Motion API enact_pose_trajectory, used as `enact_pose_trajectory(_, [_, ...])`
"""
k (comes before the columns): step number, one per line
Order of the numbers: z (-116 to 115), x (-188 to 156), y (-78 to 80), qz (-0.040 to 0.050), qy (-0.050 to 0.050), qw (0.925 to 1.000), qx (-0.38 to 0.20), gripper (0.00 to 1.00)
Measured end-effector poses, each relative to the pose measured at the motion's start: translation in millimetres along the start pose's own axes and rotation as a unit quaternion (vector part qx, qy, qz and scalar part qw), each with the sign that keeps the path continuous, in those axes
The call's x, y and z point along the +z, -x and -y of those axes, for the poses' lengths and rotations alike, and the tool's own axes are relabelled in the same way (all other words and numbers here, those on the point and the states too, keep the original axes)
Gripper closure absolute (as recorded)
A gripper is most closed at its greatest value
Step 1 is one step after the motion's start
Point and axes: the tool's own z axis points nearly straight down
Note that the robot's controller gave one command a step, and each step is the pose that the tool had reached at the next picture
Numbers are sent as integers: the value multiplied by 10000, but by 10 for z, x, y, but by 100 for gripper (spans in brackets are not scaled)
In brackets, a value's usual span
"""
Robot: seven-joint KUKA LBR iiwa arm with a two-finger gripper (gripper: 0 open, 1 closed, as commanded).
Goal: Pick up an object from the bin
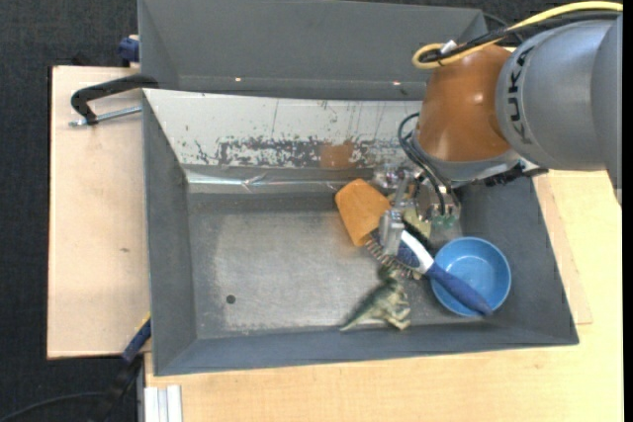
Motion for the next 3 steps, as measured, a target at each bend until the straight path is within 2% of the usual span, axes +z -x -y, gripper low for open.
enact_pose_trajectory(1, [-149,-2057,29,57,0,9924,-1227,100])
enact_pose_trajectory(2, [-145,-2008,15,9,6,9925,-1222,100])
enact_pose_trajectory(3, [31,-889,131,-52,14,9924,-1225,100])
